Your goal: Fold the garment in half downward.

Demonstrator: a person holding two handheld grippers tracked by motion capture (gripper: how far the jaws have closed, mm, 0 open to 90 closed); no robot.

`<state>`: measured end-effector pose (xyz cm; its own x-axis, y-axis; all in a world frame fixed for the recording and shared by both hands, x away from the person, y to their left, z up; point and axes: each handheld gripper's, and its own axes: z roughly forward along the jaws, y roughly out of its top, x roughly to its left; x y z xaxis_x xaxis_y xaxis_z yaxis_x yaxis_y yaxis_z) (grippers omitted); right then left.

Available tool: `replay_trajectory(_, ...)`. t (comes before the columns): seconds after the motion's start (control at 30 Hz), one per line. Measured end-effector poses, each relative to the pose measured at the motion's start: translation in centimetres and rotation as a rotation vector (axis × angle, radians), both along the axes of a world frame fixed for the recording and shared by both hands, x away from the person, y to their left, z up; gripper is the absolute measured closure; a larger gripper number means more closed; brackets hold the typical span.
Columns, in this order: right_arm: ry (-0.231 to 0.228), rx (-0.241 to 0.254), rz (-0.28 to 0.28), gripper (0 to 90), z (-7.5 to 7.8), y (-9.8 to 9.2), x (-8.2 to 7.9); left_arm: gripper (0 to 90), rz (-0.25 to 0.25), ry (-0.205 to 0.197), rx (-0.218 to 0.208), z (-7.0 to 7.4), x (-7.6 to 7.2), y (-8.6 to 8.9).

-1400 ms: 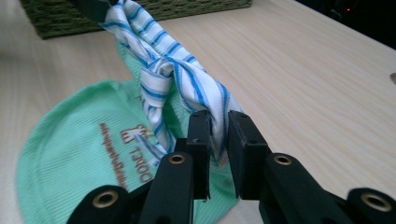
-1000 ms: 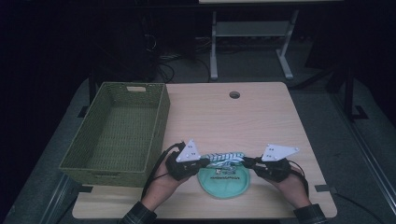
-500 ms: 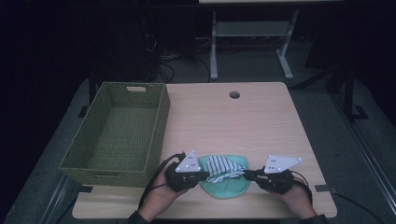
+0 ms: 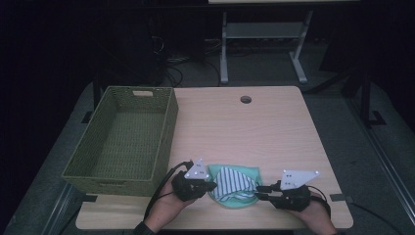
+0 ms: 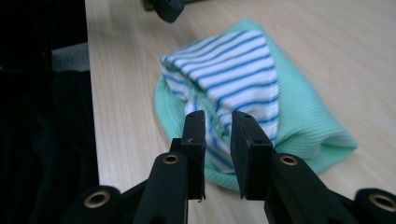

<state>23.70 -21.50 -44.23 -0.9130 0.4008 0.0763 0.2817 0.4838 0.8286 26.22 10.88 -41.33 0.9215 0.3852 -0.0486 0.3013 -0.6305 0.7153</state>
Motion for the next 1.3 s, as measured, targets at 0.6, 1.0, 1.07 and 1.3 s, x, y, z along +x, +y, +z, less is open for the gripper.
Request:
replay_trajectory(0.6, 0.014, -0.03, -0.12, 90.0, 1.2, 1.8, 8.1, 89.6, 0.077, -0.003, -0.003, 0.3, 6.7, -3.0)
replay_trajectory(1.0, 0.102, -0.165, -0.07, 90.0, -2.2, 3.9, 8.1, 89.6, 0.052, 0.05, 0.122, -3.3, 6.9, -4.3)
replay_trajectory(1.07, 0.093, -0.161, -0.064, 90.0, -2.4, 3.9, 8.0, 89.6, 0.045, 0.051, 0.15, -4.0, 6.9, -4.6)
replay_trajectory(1.3, 0.075, -0.181, -0.074, 90.0, -2.3, 3.9, 7.7, 89.8, 0.044, -0.003, 0.165, -4.3, 8.0, -5.0)
